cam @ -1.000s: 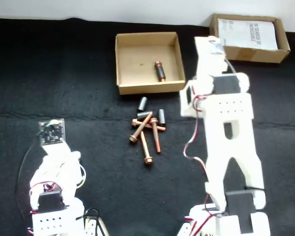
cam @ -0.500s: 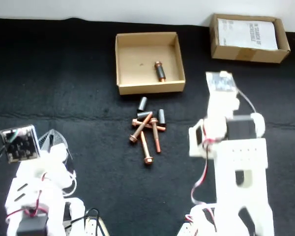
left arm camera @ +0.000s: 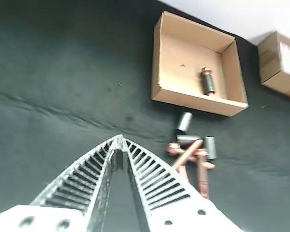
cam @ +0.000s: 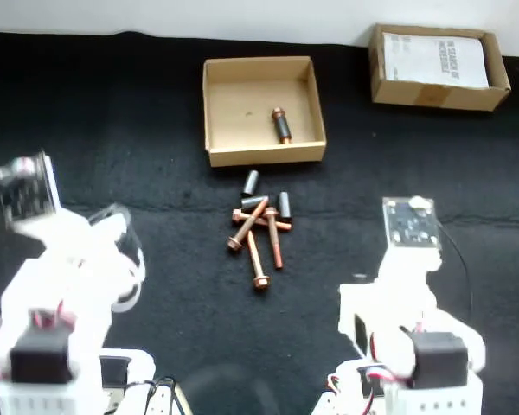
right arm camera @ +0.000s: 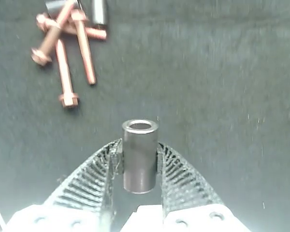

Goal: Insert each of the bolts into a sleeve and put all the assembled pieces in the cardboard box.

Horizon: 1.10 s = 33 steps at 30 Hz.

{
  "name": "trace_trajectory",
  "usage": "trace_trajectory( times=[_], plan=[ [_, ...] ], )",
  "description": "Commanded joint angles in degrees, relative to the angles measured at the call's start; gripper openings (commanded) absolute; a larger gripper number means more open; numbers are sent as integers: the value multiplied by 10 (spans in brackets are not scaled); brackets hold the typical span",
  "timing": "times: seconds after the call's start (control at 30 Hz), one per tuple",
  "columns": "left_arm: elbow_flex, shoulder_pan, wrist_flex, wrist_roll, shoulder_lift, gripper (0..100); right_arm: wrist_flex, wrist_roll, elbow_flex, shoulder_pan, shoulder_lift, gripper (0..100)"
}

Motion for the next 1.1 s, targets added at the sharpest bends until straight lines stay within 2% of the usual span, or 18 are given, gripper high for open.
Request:
trace_trajectory(
  times=[0.0,0.1,0.3,0.5,0.67,0.9,1.07],
  plan=[
    [-112,32,2,101,191,10,-34,0,42,8,-56,6],
    [-139,65,17,156,314,10,-47,0,76,8,-95,6],
    [-158,103,21,202,523,10,-59,0,109,10,-153,6],
    [-228,139,29,251,693,10,-87,0,128,58,-160,6],
    [-286,174,50,301,787,10,-95,0,134,65,-160,6],
    [-379,184,50,305,909,10,-108,0,143,65,-160,6],
    [-434,211,72,305,941,10,-111,0,144,65,-160,6]
  ],
)
